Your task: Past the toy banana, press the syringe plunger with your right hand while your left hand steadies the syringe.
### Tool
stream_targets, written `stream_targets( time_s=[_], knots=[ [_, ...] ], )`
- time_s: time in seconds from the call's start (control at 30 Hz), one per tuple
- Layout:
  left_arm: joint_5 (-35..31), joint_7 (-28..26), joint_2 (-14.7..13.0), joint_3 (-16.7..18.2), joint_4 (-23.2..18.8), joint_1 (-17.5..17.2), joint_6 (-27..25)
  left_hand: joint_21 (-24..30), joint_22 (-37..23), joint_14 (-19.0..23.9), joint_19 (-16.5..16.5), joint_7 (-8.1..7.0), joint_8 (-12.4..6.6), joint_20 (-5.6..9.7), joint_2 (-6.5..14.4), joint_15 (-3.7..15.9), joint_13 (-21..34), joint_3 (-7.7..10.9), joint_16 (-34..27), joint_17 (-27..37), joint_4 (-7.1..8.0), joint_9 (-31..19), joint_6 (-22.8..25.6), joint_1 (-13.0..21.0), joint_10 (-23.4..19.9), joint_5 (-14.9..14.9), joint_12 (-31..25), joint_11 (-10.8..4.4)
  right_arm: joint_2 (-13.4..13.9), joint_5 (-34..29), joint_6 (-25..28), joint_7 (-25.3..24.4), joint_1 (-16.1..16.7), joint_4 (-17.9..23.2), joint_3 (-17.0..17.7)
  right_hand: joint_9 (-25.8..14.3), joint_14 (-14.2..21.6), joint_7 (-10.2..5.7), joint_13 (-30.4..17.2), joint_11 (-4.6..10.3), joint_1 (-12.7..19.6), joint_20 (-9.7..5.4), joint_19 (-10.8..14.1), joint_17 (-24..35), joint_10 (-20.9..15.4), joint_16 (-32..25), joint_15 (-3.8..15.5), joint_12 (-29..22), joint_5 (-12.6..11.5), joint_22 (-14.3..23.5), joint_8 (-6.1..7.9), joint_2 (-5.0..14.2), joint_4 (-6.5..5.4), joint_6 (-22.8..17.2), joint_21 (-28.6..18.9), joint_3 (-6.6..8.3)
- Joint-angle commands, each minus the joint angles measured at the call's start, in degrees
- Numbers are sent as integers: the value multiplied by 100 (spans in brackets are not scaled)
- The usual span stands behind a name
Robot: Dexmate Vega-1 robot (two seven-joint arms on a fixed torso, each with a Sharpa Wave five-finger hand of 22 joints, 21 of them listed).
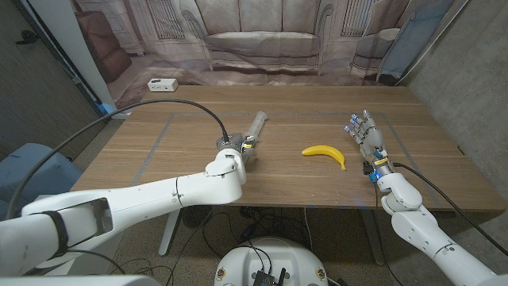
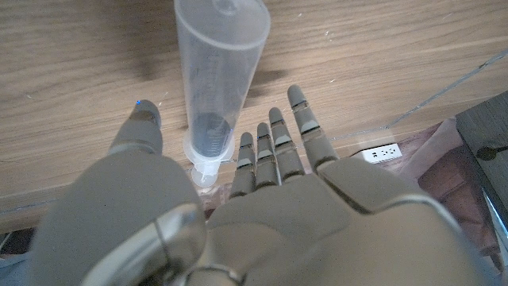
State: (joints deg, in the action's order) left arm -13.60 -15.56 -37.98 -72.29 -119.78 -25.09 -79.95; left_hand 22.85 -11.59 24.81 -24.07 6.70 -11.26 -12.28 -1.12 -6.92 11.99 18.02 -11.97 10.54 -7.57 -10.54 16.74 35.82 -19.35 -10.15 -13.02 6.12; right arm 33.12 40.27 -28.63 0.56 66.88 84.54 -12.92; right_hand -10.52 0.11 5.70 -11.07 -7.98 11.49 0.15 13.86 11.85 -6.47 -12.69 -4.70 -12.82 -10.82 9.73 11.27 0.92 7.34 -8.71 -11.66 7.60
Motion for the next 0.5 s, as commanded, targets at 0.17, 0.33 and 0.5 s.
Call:
stream_targets(
  time_s=[0.17,0.33,0.5],
  knots=[
    [-1814,1309,310,28,325,-327,-3,-6,-23,13,-29,-66,-16,-17,19,43,17,24,33,19,16,-25,40,-53,-5,-10,-6,-69,-35,-29,-73,5,4,-49,-10,-16,52,-25,-9,-20,64,9,51,25,-43,18,-14,11,-14,15,12,-21,0,-86,8,-30],
    [-1982,1538,345,9,398,-321,-3,-12,-23,18,-20,-73,-15,-17,23,38,17,21,32,20,22,-26,45,-66,-12,-9,-7,-90,-28,-28,-59,0,14,-37,-11,-16,60,-33,-10,-15,68,7,54,25,-52,18,-19,13,-15,16,11,-18,1,-90,10,-29],
    [-2055,1644,392,-33,473,-312,-3,-18,-23,16,-12,-76,-20,-17,20,46,18,19,35,20,22,-26,65,-72,-15,-7,-7,-97,-32,-20,-43,-5,17,-31,-16,-16,61,-31,-10,-15,70,12,54,25,-52,21,-21,17,-15,16,9,-19,1,-92,13,-31]
  ],
)
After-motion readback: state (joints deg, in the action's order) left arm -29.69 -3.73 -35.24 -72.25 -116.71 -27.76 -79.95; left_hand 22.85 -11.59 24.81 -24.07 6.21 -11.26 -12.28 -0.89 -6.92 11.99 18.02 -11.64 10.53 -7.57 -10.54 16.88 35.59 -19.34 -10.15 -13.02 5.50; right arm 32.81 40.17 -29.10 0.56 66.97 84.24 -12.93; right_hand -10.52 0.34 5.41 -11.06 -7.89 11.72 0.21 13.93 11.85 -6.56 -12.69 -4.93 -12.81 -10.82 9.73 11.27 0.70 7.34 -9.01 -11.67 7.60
